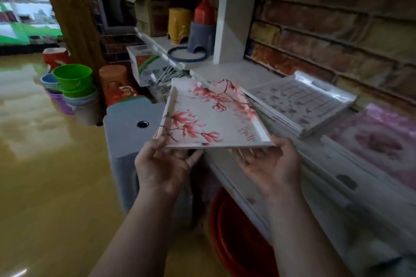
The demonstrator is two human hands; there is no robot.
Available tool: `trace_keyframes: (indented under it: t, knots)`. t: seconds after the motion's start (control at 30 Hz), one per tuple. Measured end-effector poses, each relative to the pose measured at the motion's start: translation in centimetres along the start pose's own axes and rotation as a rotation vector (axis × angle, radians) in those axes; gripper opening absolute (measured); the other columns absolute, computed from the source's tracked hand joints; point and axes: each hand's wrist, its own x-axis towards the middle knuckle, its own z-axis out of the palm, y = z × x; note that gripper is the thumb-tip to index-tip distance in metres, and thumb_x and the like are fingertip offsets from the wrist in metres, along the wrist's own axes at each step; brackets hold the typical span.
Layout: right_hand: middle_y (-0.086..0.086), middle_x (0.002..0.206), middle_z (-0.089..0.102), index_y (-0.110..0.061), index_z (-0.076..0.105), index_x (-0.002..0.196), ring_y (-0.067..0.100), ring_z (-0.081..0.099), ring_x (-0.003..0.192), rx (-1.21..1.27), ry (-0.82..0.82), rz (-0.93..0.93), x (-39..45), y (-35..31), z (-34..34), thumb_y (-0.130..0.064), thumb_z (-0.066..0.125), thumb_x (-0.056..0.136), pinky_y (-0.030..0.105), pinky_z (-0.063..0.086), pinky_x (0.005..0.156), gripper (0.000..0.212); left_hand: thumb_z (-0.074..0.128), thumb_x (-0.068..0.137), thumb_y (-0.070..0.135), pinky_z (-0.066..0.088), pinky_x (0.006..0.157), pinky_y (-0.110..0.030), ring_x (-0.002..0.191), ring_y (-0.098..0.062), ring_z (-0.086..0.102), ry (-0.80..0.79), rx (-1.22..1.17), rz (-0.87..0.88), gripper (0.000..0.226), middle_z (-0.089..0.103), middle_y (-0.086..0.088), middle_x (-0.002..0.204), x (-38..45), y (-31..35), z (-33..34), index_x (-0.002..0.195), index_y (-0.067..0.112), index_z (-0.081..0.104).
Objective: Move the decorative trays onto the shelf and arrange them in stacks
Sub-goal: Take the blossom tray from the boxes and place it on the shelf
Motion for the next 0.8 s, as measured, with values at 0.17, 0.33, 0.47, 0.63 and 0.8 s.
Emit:
trace_keyframes:
  t: [0.17,0.33,0.47,0.63,0.8]
  knots:
    - [0.022,0.139,0.069,-0.029,0.063,0.146,0.039,0.072,0.119,0.017,0.087,-0.149,4.4,2.7,3.9,-0.013,0.064,0.096,0.051,0.058,0.102,0.053,0.081,0.046,0.029,0.043,0.108,-0.074,0.138,-0.037,0.062,-0.053,0.018,-0.066,0.111,0.063,-0.01,0.153,9.4,4.5,0.2,0.154,0.019,0.059]
    - [0.017,0.125,0.077,-0.021,0.086,0.094,0.031,0.074,0.118,-0.12,0.164,-0.236,6.8,6.2,8.5,-0.02,0.057,0.105,0.046,0.054,0.108,0.031,0.056,0.067,0.028,0.044,0.109,-0.073,0.138,-0.042,0.062,-0.052,0.016,-0.156,0.085,0.066,-0.012,0.148,15.6,8.3,-0.6,0.15,0.016,0.063]
    - [0.018,0.127,0.076,-0.023,0.085,0.082,0.031,0.074,0.119,-0.139,0.146,-0.288,8.0,7.9,10.5,-0.018,0.053,0.105,0.044,0.055,0.103,0.04,0.05,0.072,0.03,0.042,0.11,-0.073,0.14,-0.04,0.06,-0.128,0.032,-0.157,0.085,0.061,-0.013,0.155,18.2,10.1,-1.0,0.155,0.016,0.057]
    - [0.021,0.13,0.074,-0.017,0.073,0.094,0.034,0.073,0.12,-0.133,0.15,-0.346,9.0,7.7,12.1,-0.013,0.053,0.103,0.046,0.055,0.101,0.023,0.051,0.074,0.03,0.045,0.108,-0.073,0.143,-0.045,0.056,-0.19,0.021,-0.2,0.086,0.054,-0.017,0.161,20.4,10.9,-0.4,0.158,0.015,0.052]
    - [0.019,0.132,0.073,-0.021,0.065,0.097,0.035,0.074,0.12,-0.087,0.199,-0.393,9.1,6.5,11.6,-0.01,0.057,0.096,0.046,0.06,0.101,0.013,0.06,0.067,0.03,0.047,0.105,-0.075,0.143,-0.044,0.056,-0.171,0.0,-0.252,0.089,0.056,-0.014,0.159,21.0,9.5,0.7,0.155,0.015,0.055]
